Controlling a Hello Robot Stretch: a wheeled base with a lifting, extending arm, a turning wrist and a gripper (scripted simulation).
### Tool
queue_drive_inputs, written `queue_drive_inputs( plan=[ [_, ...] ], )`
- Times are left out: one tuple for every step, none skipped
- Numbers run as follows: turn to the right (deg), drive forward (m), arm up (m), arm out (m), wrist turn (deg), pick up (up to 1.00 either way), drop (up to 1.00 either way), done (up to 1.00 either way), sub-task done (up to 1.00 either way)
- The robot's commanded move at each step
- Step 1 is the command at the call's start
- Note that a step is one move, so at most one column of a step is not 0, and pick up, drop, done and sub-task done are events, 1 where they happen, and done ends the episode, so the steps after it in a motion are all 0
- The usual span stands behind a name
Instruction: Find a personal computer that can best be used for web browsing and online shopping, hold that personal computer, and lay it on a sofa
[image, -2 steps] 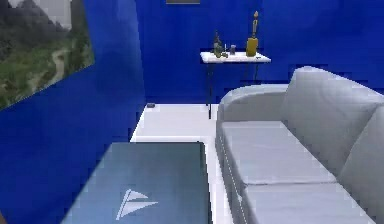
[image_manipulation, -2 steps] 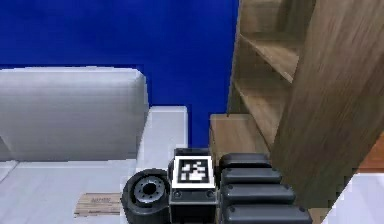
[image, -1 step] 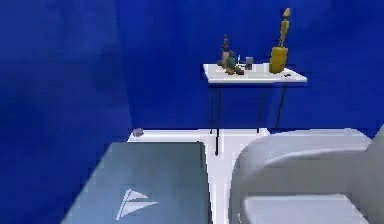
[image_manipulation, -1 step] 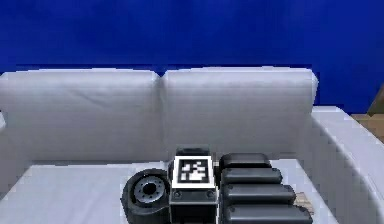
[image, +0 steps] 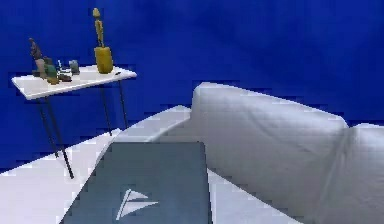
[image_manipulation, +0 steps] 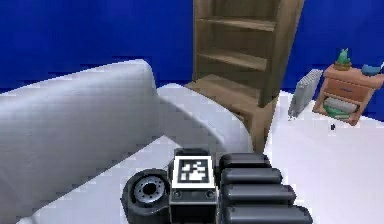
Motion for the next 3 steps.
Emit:
queue_drive_inputs(
  plan=[
    [39.0,0.0,0.0,0.0,0.0,0.0,0.0,0.0,0.0],
    [-45.0,0.0,0.0,0.0,0.0,0.0,0.0,0.0,0.0],
    [-30.0,0.0,0.0,0.0,0.0,0.0,0.0,0.0,0.0]
  ],
)
